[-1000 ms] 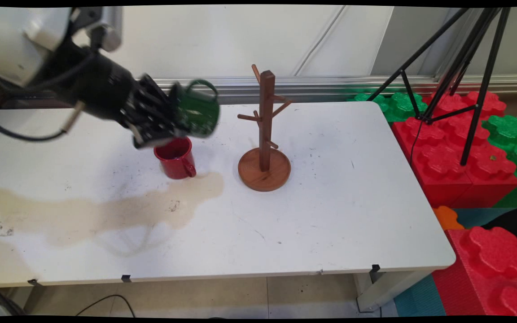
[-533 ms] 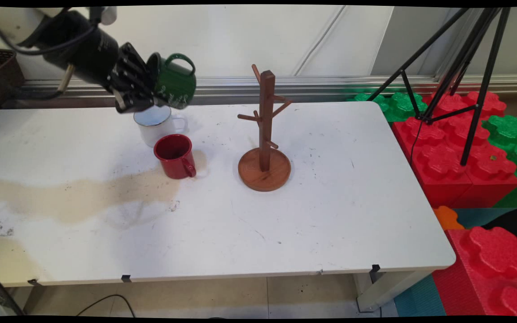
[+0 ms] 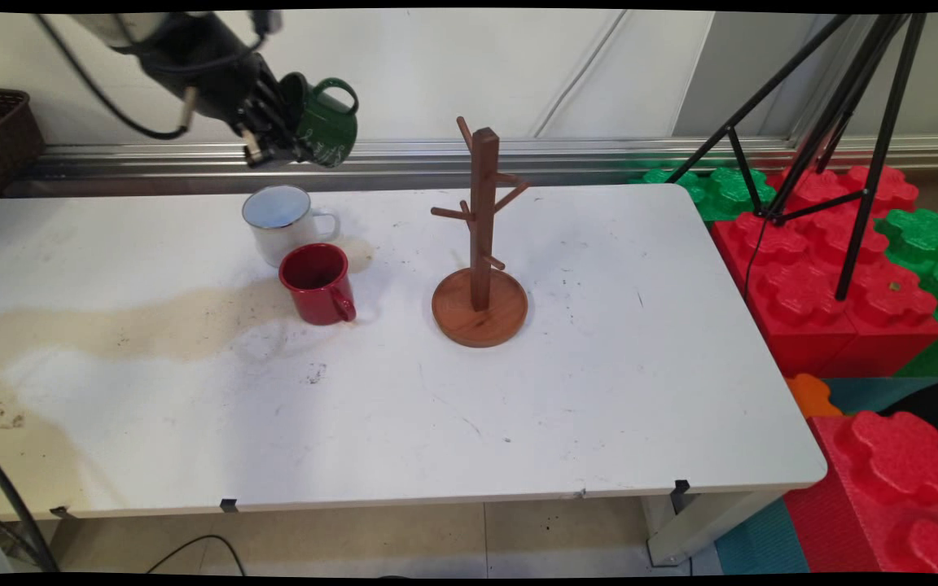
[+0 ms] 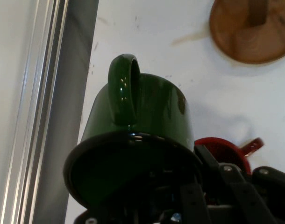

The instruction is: Place the picked object on the table

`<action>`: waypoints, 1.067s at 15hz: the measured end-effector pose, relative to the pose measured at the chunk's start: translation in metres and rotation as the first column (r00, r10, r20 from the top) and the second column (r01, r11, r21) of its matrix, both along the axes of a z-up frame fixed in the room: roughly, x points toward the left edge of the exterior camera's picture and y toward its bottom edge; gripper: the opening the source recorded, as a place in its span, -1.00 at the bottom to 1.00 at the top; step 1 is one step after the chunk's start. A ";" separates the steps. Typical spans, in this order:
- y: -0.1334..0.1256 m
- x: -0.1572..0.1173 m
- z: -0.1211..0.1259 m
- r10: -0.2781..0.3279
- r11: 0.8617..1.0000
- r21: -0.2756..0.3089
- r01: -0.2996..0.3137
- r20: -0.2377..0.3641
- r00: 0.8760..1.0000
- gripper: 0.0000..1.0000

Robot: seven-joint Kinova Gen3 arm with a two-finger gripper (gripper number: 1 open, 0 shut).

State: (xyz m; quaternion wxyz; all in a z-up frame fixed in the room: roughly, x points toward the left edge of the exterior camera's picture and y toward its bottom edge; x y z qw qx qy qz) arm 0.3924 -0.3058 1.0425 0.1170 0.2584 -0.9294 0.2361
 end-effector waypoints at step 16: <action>-0.108 -0.061 -0.092 0.144 0.971 0.169 -0.167 0.139 0.980 -1.00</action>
